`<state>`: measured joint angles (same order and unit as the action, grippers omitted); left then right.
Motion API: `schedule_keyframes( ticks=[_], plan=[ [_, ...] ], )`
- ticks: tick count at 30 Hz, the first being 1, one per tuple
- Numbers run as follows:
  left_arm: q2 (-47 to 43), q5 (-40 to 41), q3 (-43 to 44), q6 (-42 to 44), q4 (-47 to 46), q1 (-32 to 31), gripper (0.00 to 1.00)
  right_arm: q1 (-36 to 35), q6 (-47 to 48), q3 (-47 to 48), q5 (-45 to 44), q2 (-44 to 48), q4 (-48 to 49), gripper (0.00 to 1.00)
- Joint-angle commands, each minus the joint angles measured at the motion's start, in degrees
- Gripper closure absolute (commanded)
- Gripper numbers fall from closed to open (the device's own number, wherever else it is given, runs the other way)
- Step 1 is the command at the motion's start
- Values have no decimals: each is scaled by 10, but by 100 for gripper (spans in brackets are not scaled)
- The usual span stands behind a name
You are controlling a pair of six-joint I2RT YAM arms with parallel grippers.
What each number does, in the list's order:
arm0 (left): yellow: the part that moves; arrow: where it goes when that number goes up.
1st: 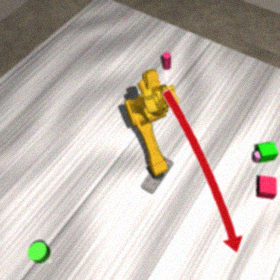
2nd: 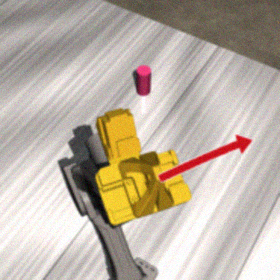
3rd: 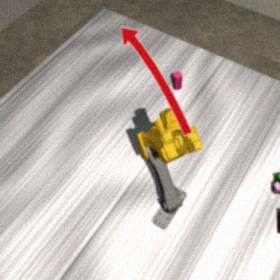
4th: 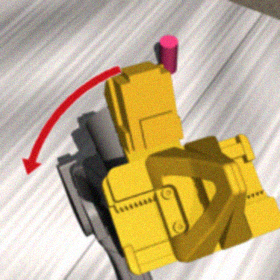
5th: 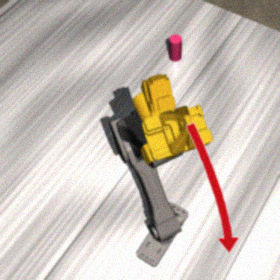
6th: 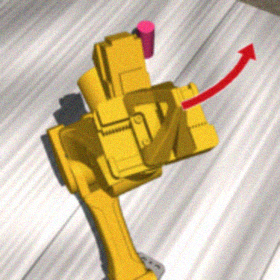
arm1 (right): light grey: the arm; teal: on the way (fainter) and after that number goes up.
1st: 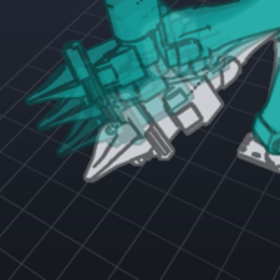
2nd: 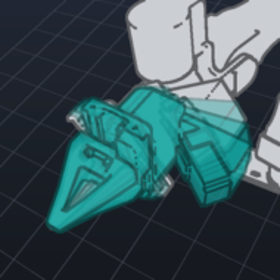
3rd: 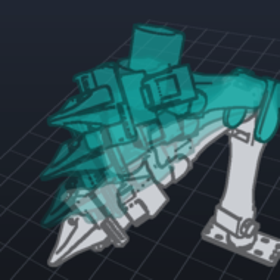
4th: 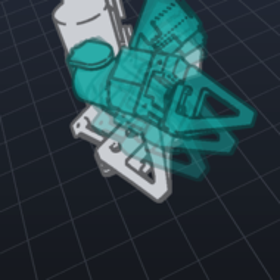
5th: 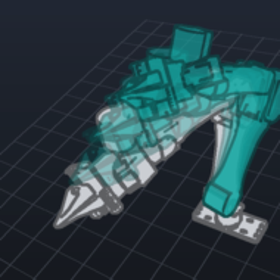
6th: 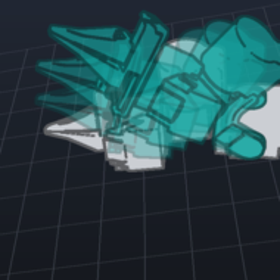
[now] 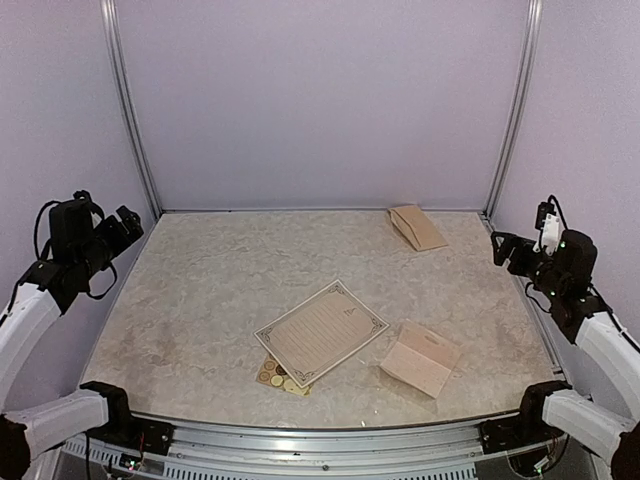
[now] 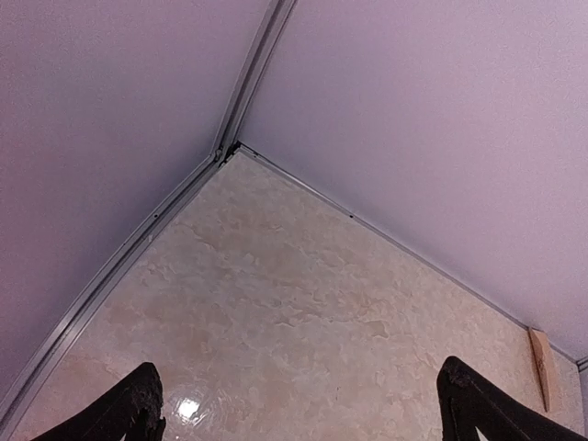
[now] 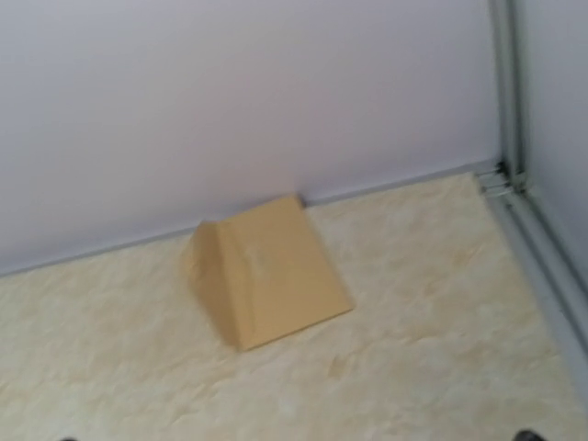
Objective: Place the letter into the envelope and seal it
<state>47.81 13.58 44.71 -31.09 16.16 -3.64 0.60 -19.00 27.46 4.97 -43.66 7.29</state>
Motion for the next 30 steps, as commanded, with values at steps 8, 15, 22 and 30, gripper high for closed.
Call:
schedule_keyframes(
  ticks=[8,15,22,30],
  plan=[
    [-54,-47,1,5,26,-2,1,2,14,29,134,-17,-49,1],
    [-88,-132,-18,-10,14,-49,1,-100,-23,36,123,-48,-98,5],
    [-112,-105,-64,-53,-5,-200,1,-248,-63,29,67,-113,-167,6],
    [-85,-52,-63,-59,-9,-337,1,-301,-70,13,93,-155,-216,6]
  ],
)
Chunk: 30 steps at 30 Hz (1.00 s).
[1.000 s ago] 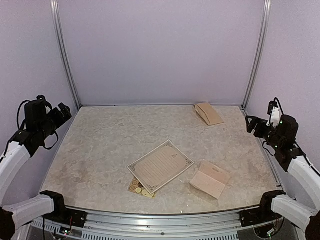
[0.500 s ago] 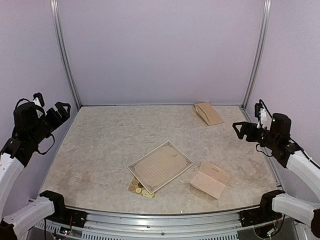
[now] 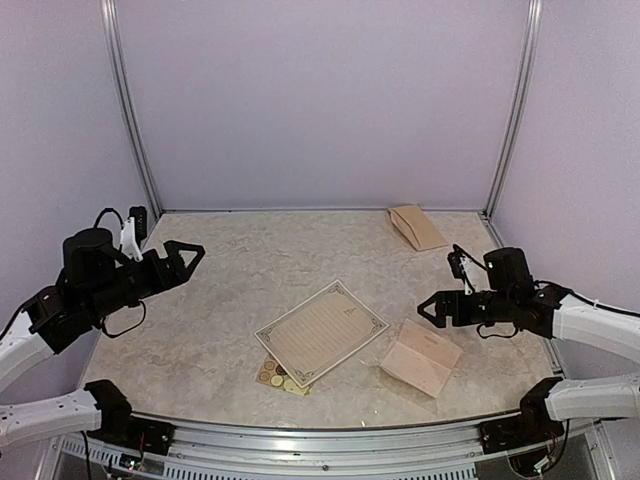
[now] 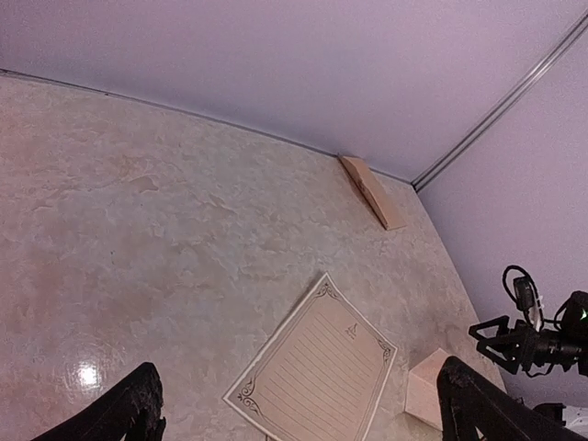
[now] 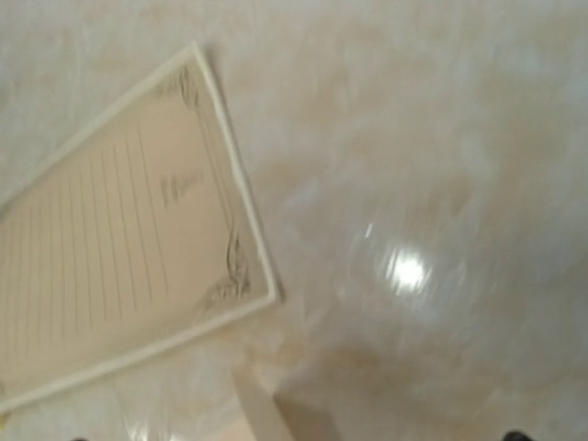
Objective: Place the letter into the envelope and seal it
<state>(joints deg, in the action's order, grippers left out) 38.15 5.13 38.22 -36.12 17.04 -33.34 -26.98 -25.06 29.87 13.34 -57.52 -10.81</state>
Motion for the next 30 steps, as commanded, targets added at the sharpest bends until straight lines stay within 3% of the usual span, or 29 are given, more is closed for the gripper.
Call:
schedule_keyframes(
  ticks=[1,11,15,19,24,30],
  plan=[
    [17,38,3,-11,-18,-50,1,-31,-9,-12,7,-22,-39,6],
    [31,48,0,-23,-25,-94,1,-85,-15,-16,-13,-112,-28,25],
    [32,45,0,-28,-23,-99,1,-111,-20,-1,-56,-145,-40,53],
    [29,44,1,-29,-21,-101,1,-120,-31,16,-90,-143,-53,97],
    [29,34,2,-27,-41,-102,1,-121,-68,39,-87,-76,-31,100],
    [39,-14,-1,-24,-122,-105,1,-121,-96,45,46,-4,144,100]
  ],
)
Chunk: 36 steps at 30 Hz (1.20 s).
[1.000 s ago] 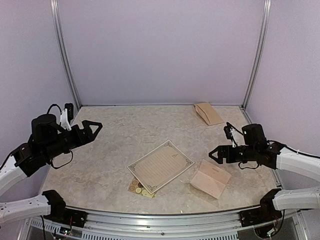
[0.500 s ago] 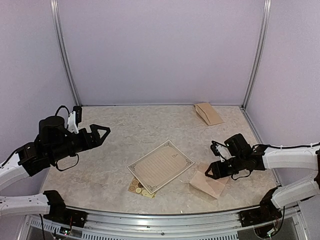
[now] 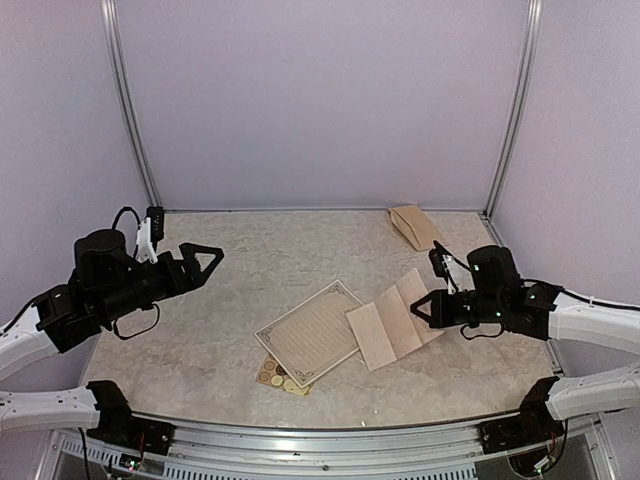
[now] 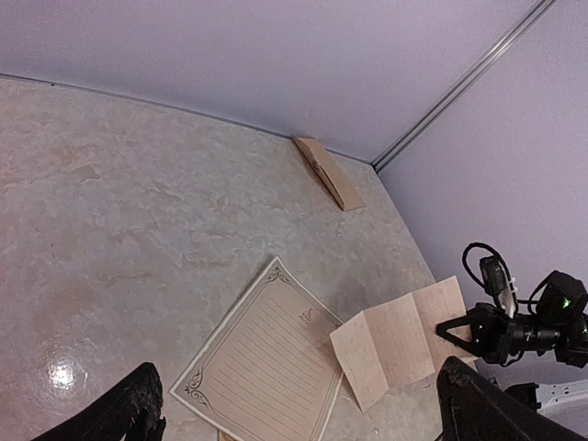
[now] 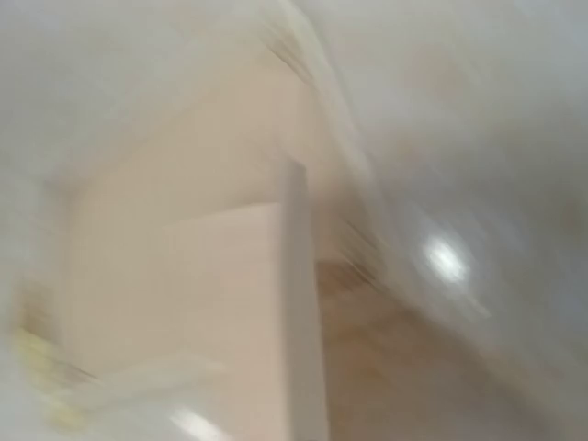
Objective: Place the letter into the envelope and seal it
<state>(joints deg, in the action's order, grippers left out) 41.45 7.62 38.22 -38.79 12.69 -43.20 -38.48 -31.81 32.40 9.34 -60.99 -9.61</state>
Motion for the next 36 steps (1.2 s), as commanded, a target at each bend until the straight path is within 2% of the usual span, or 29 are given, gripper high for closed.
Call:
schedule_keyframes(
  ticks=[1,4,11,16,21,29,36],
  plan=[
    [10,-50,-2,2,-94,-7,1,-7,-29,25,106,34,167,100],
    [26,-71,3,5,-122,-7,1,-10,-29,45,159,32,232,100],
    [30,-53,-7,-9,-158,-7,1,-21,-37,71,281,33,365,100],
    [37,-97,-40,-31,-211,-12,1,-30,-56,65,314,33,428,100],
    [65,-155,-30,-2,-267,-63,1,-42,-64,64,315,24,453,100],
    [171,-172,62,97,-280,-194,1,-85,-49,91,312,-16,459,100],
    [259,-187,110,129,-296,-243,1,-96,-50,95,306,-29,465,100]
  ],
)
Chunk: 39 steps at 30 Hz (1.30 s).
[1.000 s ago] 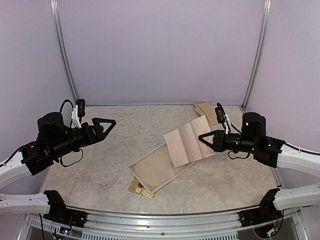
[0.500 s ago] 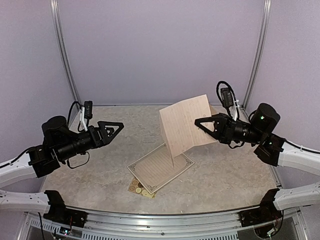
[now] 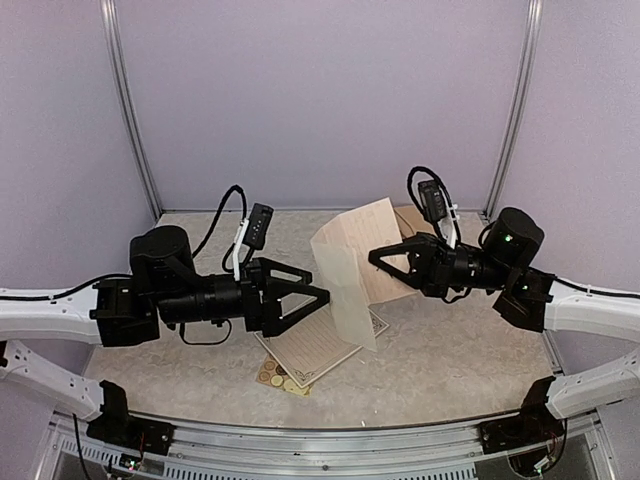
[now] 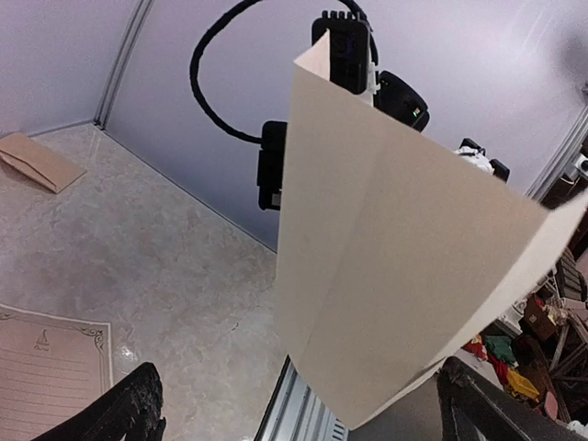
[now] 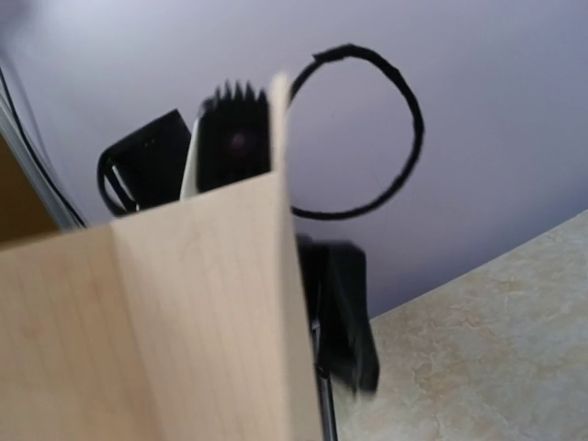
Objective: Place the letter into the envelope and seal it
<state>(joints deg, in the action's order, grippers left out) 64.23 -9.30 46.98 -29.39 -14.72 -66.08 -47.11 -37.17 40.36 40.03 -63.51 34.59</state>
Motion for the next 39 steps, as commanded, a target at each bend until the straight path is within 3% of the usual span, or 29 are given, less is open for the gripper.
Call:
schedule_keyframes(
  ticks=[1,21,29,35,39],
  plan=[
    [38,-19,24,34,-26,-15,1,-11,4,16,-1,-4,23,100],
    [47,-78,17,22,-98,-16,1,-12,22,30,-42,-34,-25,100],
    [43,-29,15,28,-85,-16,1,-13,22,37,-26,-43,-22,100],
    [36,7,10,26,-79,-16,20,-13,22,36,-15,-39,-23,100],
    [32,24,7,19,-76,-13,41,-13,24,30,-14,-33,-26,100]
  ],
)
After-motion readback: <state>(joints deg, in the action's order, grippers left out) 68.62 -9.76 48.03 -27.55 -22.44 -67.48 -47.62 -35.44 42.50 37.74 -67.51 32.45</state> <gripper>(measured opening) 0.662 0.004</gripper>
